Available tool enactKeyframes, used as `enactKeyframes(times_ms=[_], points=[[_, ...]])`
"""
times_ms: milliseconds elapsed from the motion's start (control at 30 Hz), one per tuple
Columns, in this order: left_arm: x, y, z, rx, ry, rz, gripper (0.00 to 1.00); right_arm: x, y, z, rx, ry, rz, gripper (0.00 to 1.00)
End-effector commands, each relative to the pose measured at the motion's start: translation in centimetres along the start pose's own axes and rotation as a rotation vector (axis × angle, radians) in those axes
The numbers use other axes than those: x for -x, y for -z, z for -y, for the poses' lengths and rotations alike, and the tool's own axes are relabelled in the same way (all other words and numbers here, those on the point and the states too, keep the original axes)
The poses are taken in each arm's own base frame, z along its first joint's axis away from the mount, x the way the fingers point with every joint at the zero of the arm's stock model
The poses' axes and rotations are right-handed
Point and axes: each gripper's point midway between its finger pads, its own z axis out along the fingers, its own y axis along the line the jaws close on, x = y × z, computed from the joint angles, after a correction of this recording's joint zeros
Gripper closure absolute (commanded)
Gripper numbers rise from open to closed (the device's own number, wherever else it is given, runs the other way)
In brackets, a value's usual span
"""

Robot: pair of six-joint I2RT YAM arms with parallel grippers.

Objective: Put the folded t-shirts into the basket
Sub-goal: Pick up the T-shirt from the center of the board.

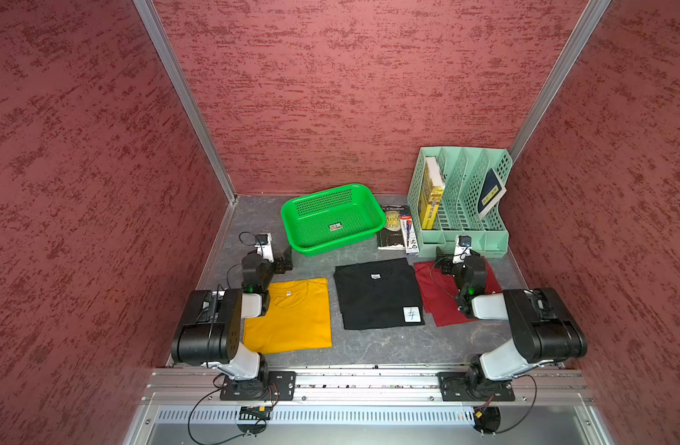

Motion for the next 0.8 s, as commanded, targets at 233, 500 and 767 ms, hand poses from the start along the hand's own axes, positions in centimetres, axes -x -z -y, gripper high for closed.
enactKeyframes(times_ms=[233,500,767], points=[[0.6,-0.1,0.2,0.002,-0.007,0.017,0.0,0.8,0.0,-0.4,0.017,-0.01,0.017,0.02],[0.6,-0.1,0.1,0.002,-0.005,0.016,0.0,1.0,0.5,0.1,-0.014,-0.028,0.041,0.01],[0.6,-0.1,0.2,0.005,-0.01,0.015,0.0,6.6,4.5,0.0,0.01,-0.115,0.016,0.02]])
